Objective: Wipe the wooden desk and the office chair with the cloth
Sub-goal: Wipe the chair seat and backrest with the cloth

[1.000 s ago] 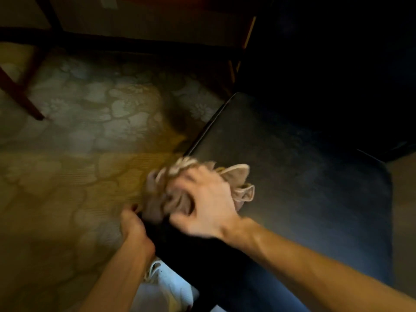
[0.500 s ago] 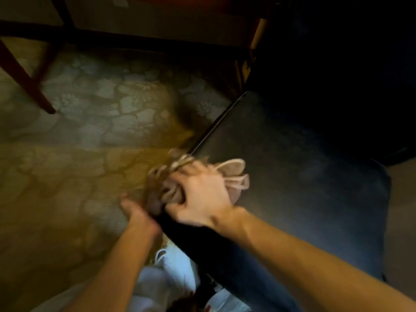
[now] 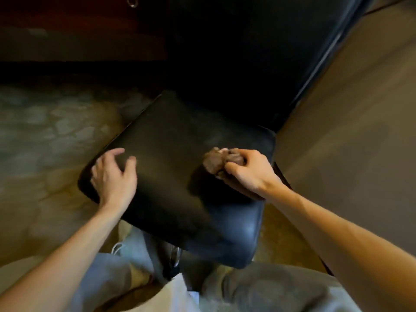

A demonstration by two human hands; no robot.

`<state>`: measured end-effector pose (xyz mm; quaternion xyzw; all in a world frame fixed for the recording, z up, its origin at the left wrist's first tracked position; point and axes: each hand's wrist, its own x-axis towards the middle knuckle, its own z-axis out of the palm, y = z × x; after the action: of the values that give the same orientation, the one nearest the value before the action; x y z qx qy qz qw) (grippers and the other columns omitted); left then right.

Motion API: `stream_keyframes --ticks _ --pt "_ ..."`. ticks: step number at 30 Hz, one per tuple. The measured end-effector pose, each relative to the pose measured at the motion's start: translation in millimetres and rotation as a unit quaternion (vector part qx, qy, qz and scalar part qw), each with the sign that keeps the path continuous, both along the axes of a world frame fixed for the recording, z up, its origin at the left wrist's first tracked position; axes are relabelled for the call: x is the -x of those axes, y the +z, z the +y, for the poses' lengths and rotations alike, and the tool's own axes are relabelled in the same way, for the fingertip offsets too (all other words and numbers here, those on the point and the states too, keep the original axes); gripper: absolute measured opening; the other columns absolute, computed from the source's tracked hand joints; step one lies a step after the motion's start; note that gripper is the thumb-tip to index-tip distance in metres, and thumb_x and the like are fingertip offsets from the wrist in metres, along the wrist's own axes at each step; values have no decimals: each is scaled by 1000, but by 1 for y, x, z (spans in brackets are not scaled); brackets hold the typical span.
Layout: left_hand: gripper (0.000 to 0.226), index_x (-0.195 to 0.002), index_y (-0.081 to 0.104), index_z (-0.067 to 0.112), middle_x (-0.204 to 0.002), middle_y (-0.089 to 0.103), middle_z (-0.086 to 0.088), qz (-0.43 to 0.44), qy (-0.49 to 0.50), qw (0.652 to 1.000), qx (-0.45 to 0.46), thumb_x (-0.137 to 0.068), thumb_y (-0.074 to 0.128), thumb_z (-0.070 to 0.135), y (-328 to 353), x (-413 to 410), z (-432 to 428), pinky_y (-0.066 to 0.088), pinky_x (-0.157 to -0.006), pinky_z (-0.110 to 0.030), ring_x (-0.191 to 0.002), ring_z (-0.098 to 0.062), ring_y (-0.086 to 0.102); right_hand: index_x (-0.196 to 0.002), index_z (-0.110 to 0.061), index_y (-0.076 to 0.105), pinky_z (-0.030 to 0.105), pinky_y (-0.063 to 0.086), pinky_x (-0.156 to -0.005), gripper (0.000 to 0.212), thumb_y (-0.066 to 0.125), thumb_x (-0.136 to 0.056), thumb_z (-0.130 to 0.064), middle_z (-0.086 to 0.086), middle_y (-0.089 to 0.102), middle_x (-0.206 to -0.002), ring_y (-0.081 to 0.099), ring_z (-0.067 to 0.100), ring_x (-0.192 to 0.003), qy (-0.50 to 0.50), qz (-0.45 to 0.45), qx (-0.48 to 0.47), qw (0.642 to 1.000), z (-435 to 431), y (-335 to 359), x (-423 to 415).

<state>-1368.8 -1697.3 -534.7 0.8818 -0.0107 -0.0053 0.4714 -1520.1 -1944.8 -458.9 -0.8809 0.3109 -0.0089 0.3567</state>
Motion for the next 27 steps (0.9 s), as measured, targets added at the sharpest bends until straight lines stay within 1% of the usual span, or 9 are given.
stream_keyframes --ticks 2,5,8,10,11,14,17,22,27 --pt "32 -130 59 22 -144 51 -13 9 -72 996 -54 -100 58 33 9 16 -26 27 -116 -49 -140 -35 38 -103 -36 75 36 55 -92 29 62 -79 -47 -13 76 -94 69 9 -93 -179 -112 -82 974 -25 -20 38" --pt "30 -129 59 26 -143 52 -7 -12 -185 974 -129 -101 55 37 16 36 -95 30 -114 -45 -138 -30 40 -116 -27 72 40 55 -98 35 65 -88 -45 -4 73 -98 69 19 -96 -430 -237 -255 833 -62 -46 94" --pt "34 -133 58 28 -147 48 0 -64 -298 932 -197 -102 50 41 11 59 -163 29 -115 -44 -140 -25 38 -131 -26 60 32 52 -84 34 61 -98 -36 -3 68 -102 64 15 -93 -519 -281 -363 721 -84 -65 128" --pt "38 -137 56 26 -150 48 -1 -109 -359 895 -241 -104 48 41 2 75 -207 28 -117 -43 -143 -24 36 -132 -29 58 32 51 -90 33 59 -99 -34 -2 68 -111 65 17 -101 -554 -302 -365 685 -84 -80 145" --pt "40 -140 54 25 -152 47 -1 -122 -381 881 -253 -105 46 41 -3 81 -225 27 -118 -43 -145 -23 35 -130 -30 58 33 49 -97 30 59 -100 -33 -3 68 -113 65 17 -106 -559 -303 -358 684 -75 -89 148" --pt "47 -150 46 24 -161 38 -3 -125 -419 851 -291 -107 42 42 -21 91 -269 24 -123 -44 -151 -23 29 -121 -33 59 34 47 -104 26 60 -96 -39 -10 68 -112 64 13 -106 -496 -270 -347 748 -18 -117 148" --pt "50 -156 38 28 -164 32 -4 -149 -424 833 -323 -108 39 43 -40 90 -285 21 -126 -45 -153 -23 23 -132 -36 57 31 44 -111 68 56 -68 -62 -13 64 -128 58 8 -123 -423 -232 -339 808 39 -133 131" --pt "48 -154 41 35 -161 36 2 -184 -411 840 -303 -107 39 45 -63 89 -279 24 -123 -44 -148 -19 28 -141 -42 47 44 41 -116 74 53 -70 -62 -16 57 -137 52 6 -131 -423 -228 -346 806 11 -160 105" --pt "46 -152 41 38 -160 37 4 -195 -406 840 -302 -107 43 42 -71 83 -276 25 -120 -41 -146 -17 28 -128 -37 58 43 49 -108 43 57 -86 -43 -13 67 -122 62 5 -116 -377 -309 -319 812 -79 -159 53"
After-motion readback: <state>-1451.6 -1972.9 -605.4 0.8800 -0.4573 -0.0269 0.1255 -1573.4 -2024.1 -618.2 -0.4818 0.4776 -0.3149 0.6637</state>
